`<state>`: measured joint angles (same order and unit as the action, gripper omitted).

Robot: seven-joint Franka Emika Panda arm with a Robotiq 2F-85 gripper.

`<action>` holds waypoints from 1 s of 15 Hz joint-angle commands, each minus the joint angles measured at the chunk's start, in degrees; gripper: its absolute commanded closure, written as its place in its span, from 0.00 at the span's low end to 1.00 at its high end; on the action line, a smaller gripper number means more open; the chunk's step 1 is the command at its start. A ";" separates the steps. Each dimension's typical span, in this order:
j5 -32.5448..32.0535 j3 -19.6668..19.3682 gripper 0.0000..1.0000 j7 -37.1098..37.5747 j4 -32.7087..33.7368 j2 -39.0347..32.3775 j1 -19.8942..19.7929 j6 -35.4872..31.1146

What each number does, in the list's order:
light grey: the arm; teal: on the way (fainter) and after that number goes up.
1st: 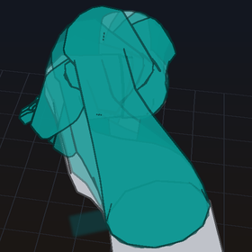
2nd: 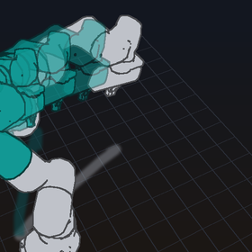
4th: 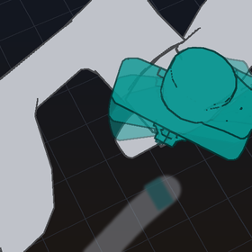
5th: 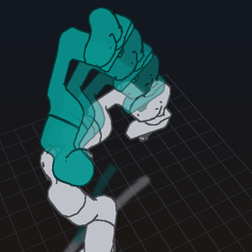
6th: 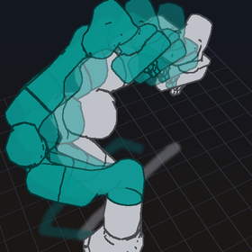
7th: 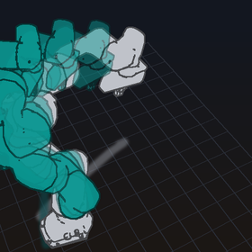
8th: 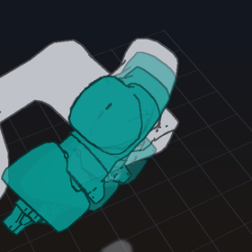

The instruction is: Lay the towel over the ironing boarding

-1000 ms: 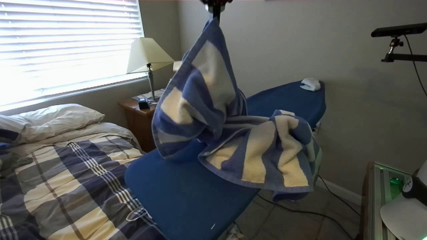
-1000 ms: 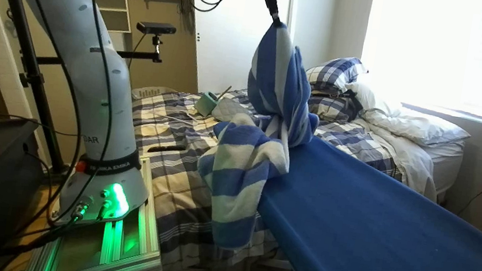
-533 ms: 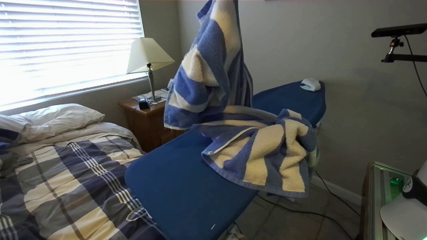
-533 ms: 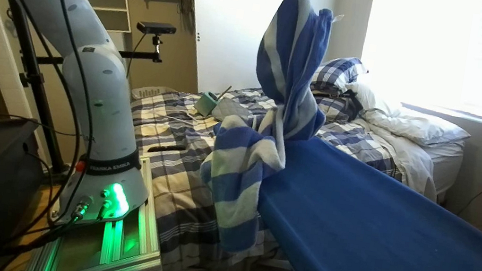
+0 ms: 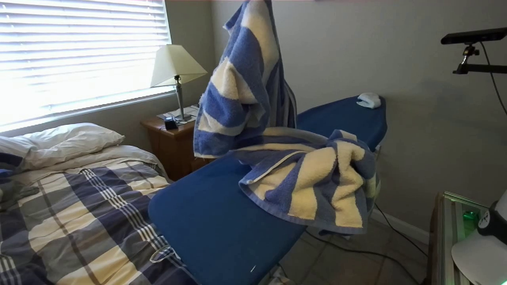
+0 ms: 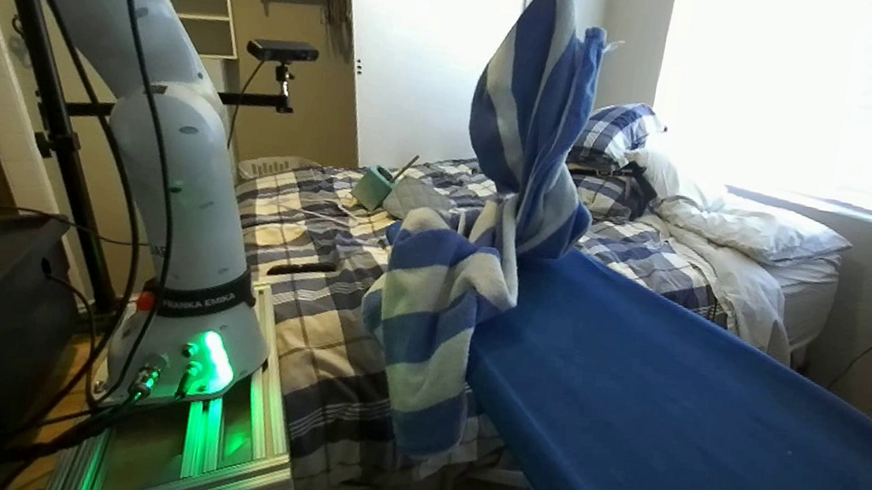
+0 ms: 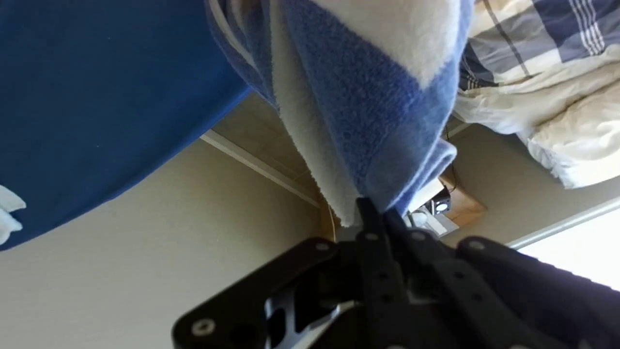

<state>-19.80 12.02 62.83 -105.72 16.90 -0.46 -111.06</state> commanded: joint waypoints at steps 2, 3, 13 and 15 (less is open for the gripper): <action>-4.27 1.29 0.99 14.09 15.80 -16.40 -2.56 -3.25; -5.75 -0.27 0.99 17.54 18.82 -19.88 -0.80 -3.37; -8.85 -14.51 0.99 39.10 45.62 -48.15 8.36 -2.75; -7.90 -16.59 0.99 38.61 50.67 -52.54 9.14 -1.07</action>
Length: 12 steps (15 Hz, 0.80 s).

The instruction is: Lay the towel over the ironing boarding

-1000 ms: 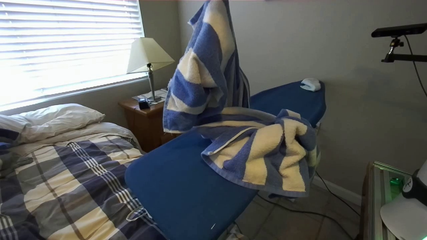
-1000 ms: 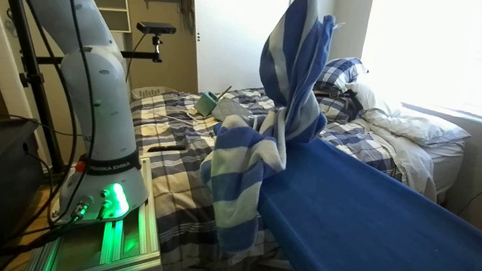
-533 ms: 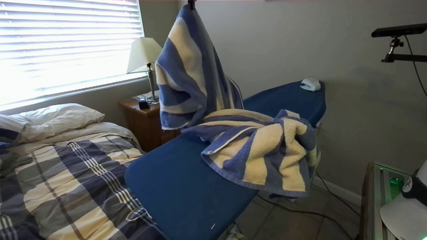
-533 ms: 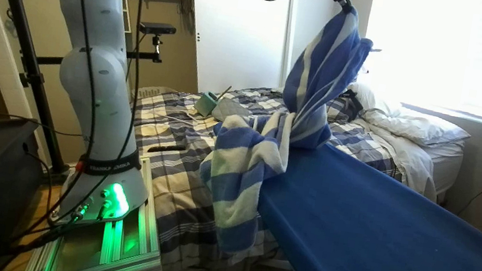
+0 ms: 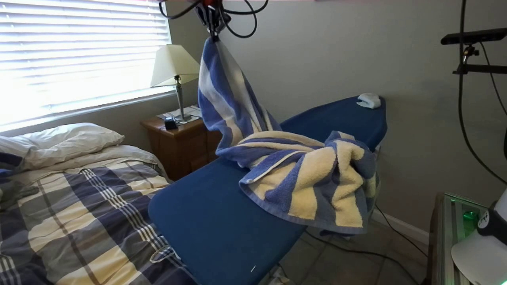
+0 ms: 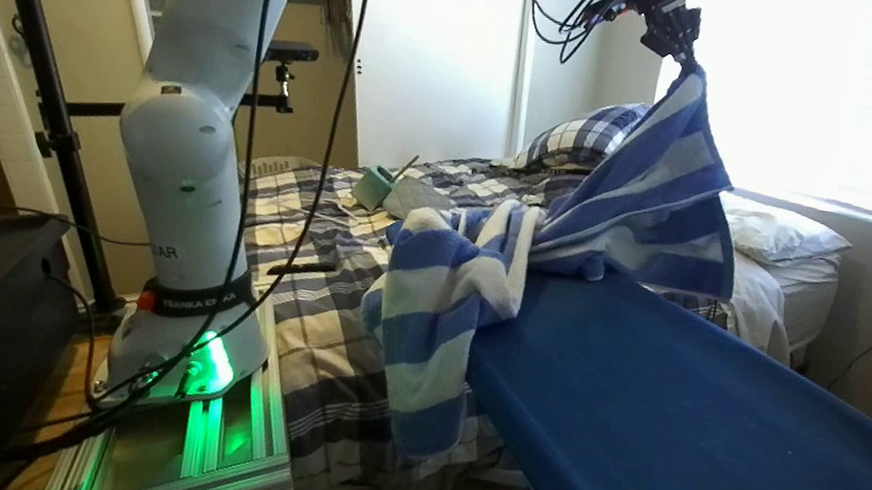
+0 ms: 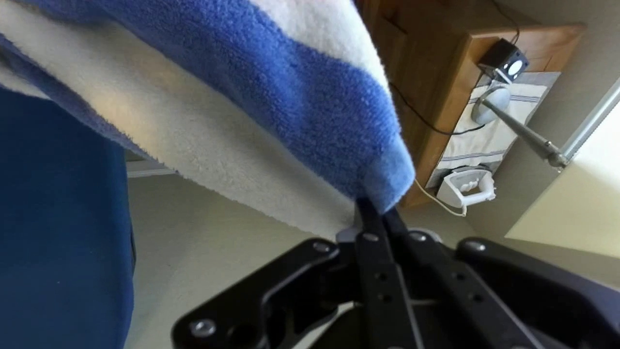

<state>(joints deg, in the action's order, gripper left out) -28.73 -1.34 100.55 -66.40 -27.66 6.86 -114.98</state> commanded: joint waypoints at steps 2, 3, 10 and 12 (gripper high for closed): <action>2.06 -4.73 0.84 -0.25 16.24 -11.89 2.15 5.20; 2.64 -5.15 0.69 -1.10 18.62 -13.69 2.19 6.33; 3.70 -2.29 0.22 -17.59 16.17 -5.42 2.11 32.14; 2.70 -2.39 0.09 -24.79 12.82 -0.82 1.25 36.42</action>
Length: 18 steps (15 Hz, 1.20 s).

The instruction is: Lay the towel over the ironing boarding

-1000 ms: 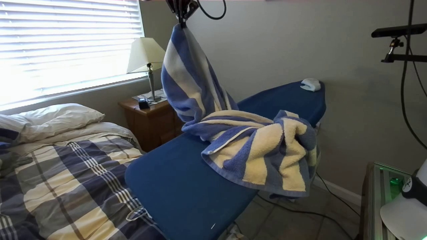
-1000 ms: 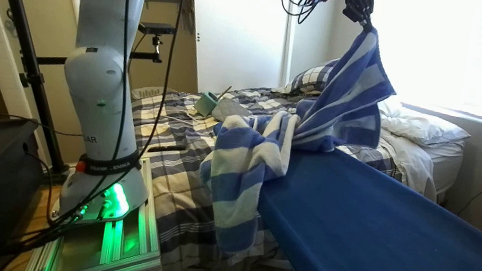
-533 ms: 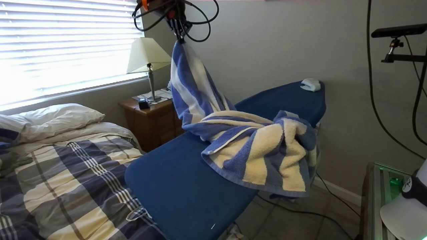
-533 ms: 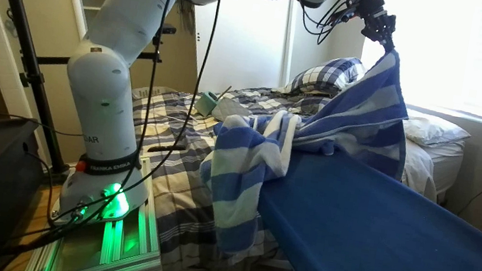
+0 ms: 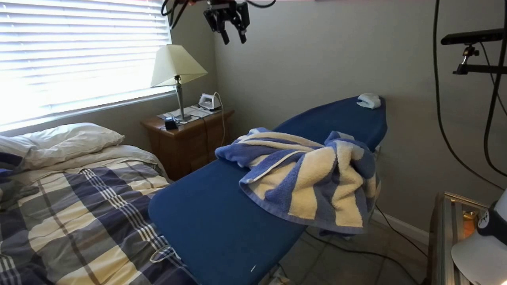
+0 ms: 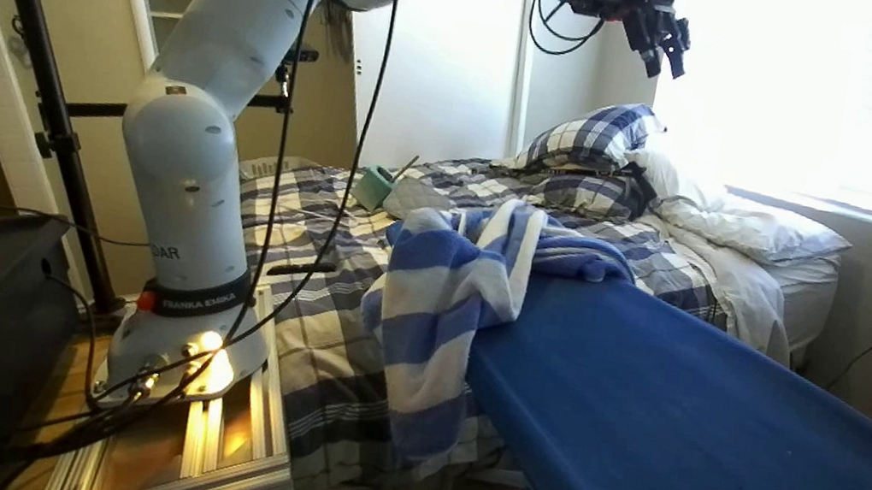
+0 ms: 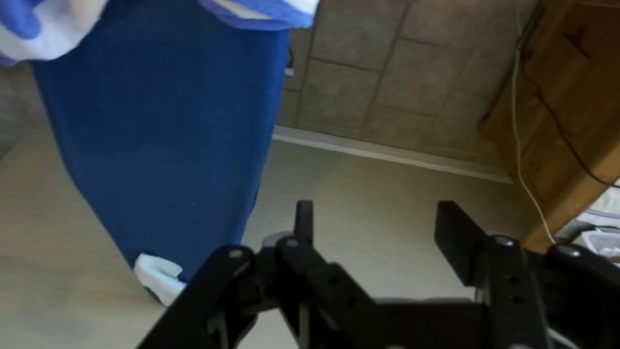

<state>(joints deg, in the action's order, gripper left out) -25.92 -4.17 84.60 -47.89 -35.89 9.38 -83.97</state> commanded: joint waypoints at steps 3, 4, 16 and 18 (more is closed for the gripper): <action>0.58 0.85 0.00 -21.10 -12.12 15.17 -4.26 4.78; 1.33 0.94 0.00 -24.85 -14.66 17.91 -5.49 3.61; 13.36 0.42 0.00 -57.64 -41.56 40.66 -10.43 -9.80; 15.88 0.61 0.00 -62.06 -44.05 42.31 -9.87 -10.17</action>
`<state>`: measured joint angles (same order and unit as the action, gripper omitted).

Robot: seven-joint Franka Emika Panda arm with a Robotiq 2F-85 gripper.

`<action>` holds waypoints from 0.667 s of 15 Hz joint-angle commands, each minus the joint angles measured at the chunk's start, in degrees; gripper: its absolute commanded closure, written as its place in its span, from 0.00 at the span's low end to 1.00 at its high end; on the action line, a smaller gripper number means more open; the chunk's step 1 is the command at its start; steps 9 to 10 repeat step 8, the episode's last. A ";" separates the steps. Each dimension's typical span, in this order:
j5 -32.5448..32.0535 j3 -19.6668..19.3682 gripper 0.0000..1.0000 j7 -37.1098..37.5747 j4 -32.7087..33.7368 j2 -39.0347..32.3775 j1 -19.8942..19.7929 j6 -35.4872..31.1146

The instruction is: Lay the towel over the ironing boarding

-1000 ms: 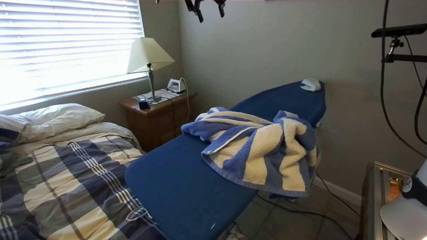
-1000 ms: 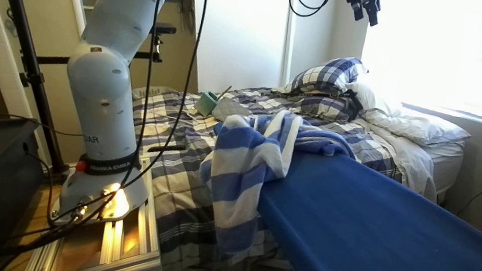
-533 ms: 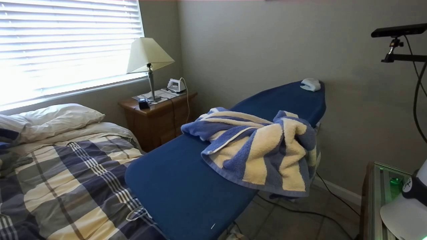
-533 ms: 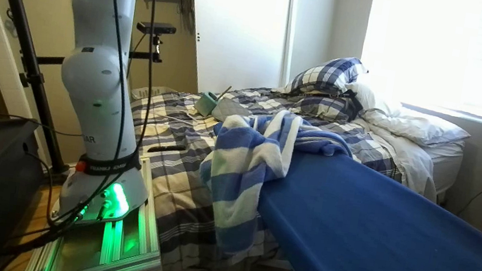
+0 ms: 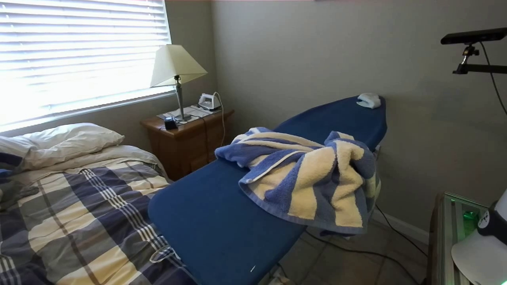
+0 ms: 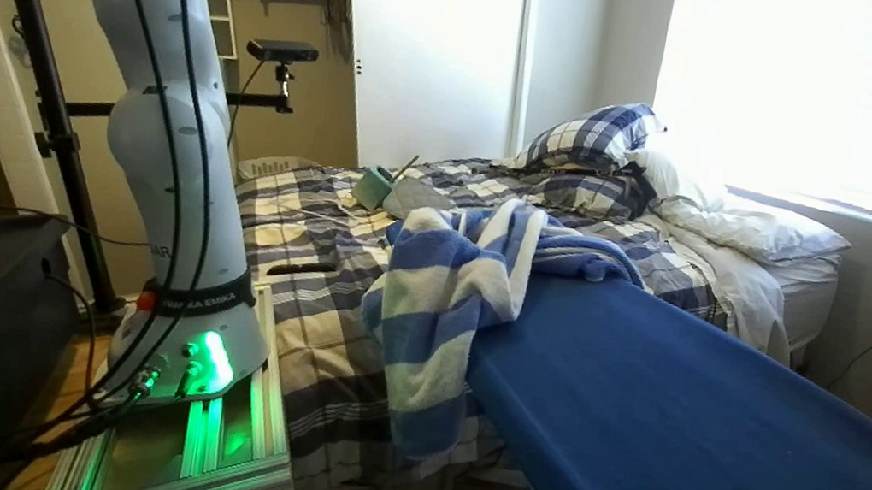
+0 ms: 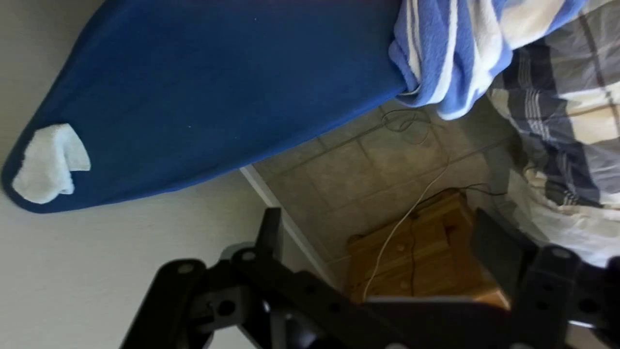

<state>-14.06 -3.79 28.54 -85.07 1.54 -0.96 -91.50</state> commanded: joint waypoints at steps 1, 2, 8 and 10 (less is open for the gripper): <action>5.27 1.03 0.00 -8.40 -7.28 5.33 0.03 -2.13; 6.70 1.34 0.00 -10.42 -7.60 5.60 0.30 -1.56; 6.91 2.50 0.00 -10.89 -5.68 4.00 0.00 -0.25; 6.91 2.50 0.00 -10.89 -5.68 4.00 0.00 -0.25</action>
